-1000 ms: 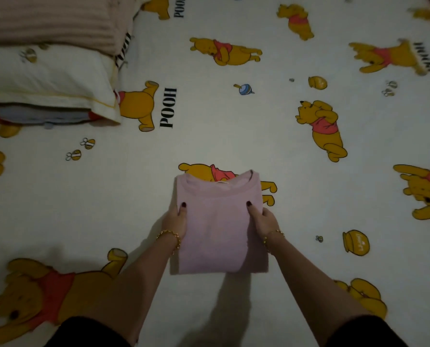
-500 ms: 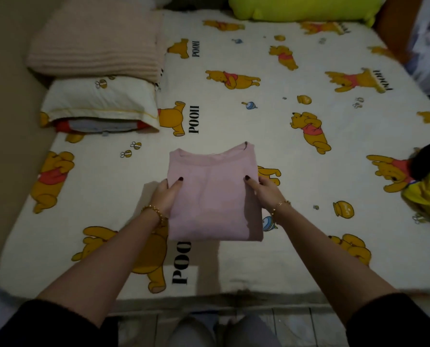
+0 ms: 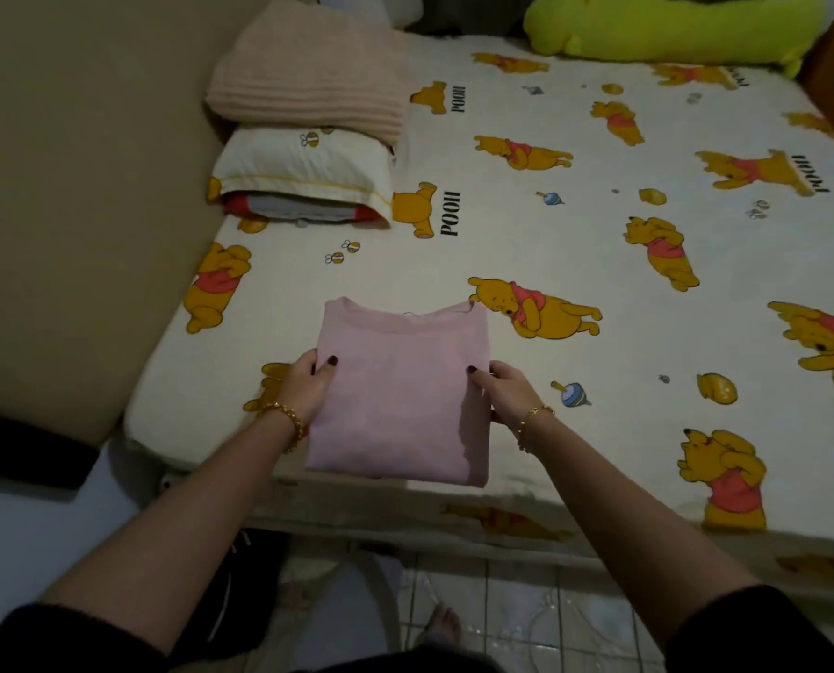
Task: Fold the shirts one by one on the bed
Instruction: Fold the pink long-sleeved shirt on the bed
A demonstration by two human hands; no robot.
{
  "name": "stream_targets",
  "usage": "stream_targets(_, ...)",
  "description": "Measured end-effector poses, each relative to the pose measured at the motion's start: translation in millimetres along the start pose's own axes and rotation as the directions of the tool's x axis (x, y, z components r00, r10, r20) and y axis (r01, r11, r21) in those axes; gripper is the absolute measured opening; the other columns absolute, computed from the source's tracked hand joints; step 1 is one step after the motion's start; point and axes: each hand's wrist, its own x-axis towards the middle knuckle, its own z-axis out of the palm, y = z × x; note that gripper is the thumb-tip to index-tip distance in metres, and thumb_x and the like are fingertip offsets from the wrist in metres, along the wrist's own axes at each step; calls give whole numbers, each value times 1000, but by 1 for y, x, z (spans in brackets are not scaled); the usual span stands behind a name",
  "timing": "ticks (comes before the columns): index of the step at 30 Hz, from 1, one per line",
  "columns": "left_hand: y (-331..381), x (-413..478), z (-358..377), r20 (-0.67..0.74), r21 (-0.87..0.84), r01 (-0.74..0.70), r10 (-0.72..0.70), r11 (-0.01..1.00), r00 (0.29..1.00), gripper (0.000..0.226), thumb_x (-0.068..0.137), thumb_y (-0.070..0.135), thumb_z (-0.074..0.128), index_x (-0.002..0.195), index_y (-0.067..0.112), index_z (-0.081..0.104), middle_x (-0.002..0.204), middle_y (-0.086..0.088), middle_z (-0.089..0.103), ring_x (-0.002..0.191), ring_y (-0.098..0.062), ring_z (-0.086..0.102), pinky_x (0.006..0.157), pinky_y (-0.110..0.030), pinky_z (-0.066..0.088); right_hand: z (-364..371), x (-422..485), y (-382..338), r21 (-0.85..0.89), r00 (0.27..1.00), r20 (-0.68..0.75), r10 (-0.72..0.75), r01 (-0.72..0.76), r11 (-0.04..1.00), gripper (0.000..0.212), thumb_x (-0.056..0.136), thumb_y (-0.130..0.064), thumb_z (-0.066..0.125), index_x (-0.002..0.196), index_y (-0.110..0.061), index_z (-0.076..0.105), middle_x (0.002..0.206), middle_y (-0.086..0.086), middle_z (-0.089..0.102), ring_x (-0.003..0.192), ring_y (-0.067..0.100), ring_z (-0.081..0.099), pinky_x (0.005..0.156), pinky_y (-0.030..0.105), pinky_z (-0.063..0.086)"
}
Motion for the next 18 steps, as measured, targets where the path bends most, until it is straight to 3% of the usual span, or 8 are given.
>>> stream_targets(3,-26,0,-28,-16,40,32,-31,999,999,26,100,22,41,115,7,56,104,-10,60,89,-23,56,65,-26,42,33,-4,1,-18,999,46,23,-22,1000,29,99,-25,47,117,-4,56,99,7,58,90,22,54,75,38,49)
stream_targets(8,-57,26,-79,-32,65,59,-57,996,998,21,101,19,40,112,9,55,103,-9,58,86,-21,53,61,-24,40,98,15,-13,-18,995,71,64,-62,998,29,97,-23,50,121,-6,54,113,10,59,98,24,55,82,40,51)
stream_targets(13,-91,79,-145,-37,107,138,-135,985,990,26,101,18,39,120,10,54,116,-12,61,101,-28,57,84,-35,45,182,50,-34,-23,989,98,109,-107,994,26,95,-17,53,117,-3,54,115,15,60,97,27,57,87,45,52)
stream_targets(18,-119,141,-198,-13,157,176,-176,972,984,29,101,15,38,125,8,53,121,-13,60,107,-30,56,84,-33,42,257,92,-54,-105,992,52,119,-113,988,27,96,-18,52,117,-2,55,111,14,59,105,33,57,93,47,49)
